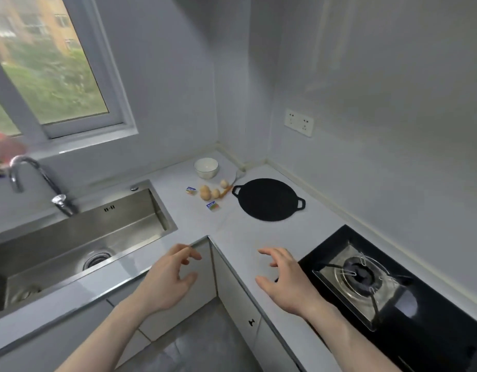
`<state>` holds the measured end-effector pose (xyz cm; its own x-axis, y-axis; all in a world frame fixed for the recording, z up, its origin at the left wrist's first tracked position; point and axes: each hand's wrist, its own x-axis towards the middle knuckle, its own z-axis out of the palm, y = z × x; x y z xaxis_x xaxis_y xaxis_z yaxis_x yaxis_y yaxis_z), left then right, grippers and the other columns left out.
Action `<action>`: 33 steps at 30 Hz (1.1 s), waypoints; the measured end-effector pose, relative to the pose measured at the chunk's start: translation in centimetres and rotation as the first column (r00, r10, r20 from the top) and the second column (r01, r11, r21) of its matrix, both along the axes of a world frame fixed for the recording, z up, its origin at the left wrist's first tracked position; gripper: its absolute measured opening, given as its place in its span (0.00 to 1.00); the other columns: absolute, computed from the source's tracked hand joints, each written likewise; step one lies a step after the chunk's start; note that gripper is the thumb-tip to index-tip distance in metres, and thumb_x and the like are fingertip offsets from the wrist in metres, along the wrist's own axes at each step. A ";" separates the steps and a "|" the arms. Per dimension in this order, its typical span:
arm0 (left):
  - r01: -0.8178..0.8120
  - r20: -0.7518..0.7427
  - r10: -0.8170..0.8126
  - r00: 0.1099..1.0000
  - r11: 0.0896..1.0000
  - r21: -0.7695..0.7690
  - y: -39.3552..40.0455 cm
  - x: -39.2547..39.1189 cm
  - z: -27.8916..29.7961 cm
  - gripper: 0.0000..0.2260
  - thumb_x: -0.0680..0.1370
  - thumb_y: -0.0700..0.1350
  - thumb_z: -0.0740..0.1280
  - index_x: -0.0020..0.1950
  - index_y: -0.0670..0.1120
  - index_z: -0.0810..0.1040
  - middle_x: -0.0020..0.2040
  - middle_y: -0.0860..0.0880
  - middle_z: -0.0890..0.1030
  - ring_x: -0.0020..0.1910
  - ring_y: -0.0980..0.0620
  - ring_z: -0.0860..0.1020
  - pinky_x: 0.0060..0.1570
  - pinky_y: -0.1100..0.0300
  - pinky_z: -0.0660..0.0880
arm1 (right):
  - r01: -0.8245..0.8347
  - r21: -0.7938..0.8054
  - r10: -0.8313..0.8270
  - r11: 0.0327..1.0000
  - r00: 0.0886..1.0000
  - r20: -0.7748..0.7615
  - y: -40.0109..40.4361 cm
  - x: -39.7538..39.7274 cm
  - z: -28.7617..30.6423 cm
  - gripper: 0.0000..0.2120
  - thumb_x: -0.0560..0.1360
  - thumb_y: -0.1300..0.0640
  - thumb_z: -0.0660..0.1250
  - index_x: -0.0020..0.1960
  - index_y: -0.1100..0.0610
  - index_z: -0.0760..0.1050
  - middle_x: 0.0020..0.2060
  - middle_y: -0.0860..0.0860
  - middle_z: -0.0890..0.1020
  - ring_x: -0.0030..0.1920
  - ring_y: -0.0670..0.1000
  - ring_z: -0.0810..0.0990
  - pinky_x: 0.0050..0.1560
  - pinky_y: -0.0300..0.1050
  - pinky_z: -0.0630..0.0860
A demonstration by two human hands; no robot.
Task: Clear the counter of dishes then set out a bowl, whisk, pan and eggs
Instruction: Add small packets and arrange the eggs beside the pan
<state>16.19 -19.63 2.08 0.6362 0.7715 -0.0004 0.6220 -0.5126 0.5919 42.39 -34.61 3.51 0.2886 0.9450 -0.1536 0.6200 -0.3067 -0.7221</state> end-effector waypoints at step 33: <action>0.172 -0.347 -0.215 0.913 0.974 -0.150 45.2 15.2 -13.7 0.26 0.77 0.43 0.66 0.75 0.49 0.66 0.73 0.48 0.64 0.67 0.43 0.73 0.58 0.51 0.75 | 0.095 -0.355 -0.040 0.930 0.987 0.158 48.3 4.8 -12.4 0.30 0.77 0.52 0.68 0.78 0.50 0.64 0.73 0.50 0.67 0.71 0.53 0.73 0.68 0.47 0.71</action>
